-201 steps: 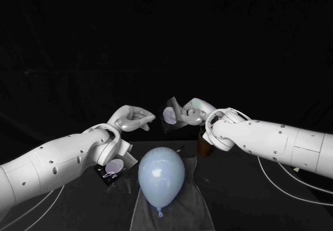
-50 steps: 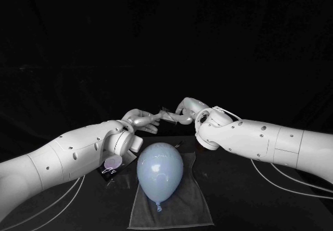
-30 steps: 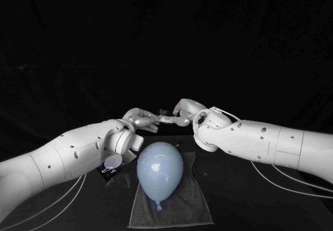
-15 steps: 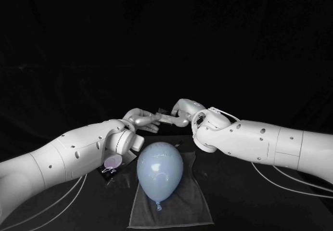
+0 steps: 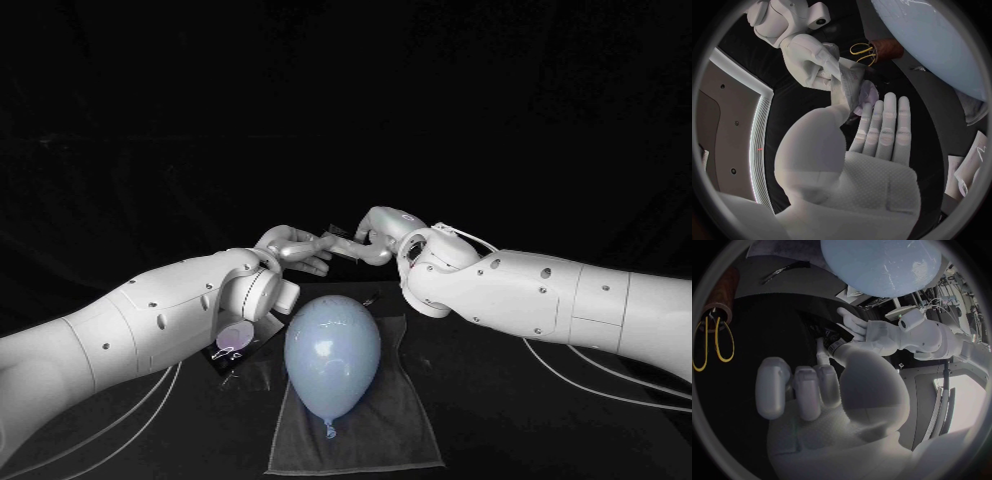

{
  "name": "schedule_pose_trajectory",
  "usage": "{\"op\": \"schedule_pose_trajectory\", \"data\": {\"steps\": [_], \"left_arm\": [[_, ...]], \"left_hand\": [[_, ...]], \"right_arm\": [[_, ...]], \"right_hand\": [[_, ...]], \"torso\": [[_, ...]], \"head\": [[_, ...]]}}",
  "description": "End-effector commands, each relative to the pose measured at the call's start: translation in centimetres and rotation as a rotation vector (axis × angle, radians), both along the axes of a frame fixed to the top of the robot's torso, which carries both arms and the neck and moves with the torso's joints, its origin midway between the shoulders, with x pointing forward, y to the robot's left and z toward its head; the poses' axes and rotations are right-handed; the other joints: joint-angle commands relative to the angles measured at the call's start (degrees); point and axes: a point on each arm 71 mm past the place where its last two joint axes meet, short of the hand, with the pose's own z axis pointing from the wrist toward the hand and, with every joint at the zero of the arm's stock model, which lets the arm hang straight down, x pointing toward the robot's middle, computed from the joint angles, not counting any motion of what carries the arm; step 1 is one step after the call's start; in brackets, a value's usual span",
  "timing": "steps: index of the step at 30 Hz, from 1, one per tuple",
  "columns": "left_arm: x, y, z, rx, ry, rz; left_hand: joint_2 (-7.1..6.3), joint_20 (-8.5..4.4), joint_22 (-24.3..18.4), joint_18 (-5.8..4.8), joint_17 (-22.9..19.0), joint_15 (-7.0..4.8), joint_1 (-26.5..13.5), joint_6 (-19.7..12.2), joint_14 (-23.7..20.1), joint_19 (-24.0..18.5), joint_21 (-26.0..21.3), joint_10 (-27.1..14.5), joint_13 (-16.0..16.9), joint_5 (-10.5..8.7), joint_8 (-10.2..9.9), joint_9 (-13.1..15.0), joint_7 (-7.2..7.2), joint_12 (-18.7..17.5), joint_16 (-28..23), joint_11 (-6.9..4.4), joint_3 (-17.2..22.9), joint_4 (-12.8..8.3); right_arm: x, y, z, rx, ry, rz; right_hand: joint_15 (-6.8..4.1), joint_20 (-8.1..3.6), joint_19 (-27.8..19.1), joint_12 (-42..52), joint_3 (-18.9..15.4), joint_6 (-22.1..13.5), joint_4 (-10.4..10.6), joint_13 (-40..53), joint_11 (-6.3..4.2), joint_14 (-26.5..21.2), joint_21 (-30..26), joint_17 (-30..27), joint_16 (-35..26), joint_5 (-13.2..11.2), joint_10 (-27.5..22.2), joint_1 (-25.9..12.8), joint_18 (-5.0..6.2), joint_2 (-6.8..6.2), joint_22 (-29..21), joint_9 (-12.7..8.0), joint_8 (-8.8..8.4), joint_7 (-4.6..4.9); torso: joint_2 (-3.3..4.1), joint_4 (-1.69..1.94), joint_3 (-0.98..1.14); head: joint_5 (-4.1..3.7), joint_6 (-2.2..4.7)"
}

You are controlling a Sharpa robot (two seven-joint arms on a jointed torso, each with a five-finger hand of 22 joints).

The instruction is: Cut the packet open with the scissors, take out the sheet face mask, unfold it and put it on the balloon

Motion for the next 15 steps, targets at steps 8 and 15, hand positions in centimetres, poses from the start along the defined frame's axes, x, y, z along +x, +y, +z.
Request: {"op": "schedule_pose_trajectory", "data": {"steps": [8,15], "left_arm": [[0.11,-0.03,0.27,-0.013,-0.017,0.009],[0.16,0.03,0.38,-0.016,-0.031,0.014]], "left_hand": [[3.21,0.21,-0.30,0.85,0.23,-0.79,5.05,2.29,0.74,0.39,-0.61,1.68,0.09,-0.07,1.15,0.47,-1.48,0.71,0.48,-0.92,3.04,-2.43],[3.50,-0.36,-0.05,0.78,0.51,-1.79,7.69,4.39,2.27,0.74,-0.13,5.32,0.16,-0.07,3.18,1.58,-2.70,1.28,1.19,-2.14,6.24,-5.67]], "right_arm": [[-0.19,0.03,0.03,-0.019,0.002,0.011],[-0.20,-0.08,0.17,0.008,-0.011,0.009]], "right_hand": [[-0.52,-0.01,0.22,0.04,3.80,0.46,-3.48,12.07,-0.25,6.05,0.36,14.91,0.37,0.15,4.07,-0.11,0.13,0.56,4.94,2.47,0.34,-0.12],[-0.50,-0.01,0.03,-0.10,3.91,0.38,-3.38,11.97,-0.21,6.01,0.05,14.74,0.31,0.14,4.01,-0.54,0.21,0.46,4.69,2.47,0.42,-0.07]], "torso": [[0.01,-0.02,0.00],[-0.02,-0.01,0.01]], "head": [[0.19,-0.05],[0.29,-0.12]]}}
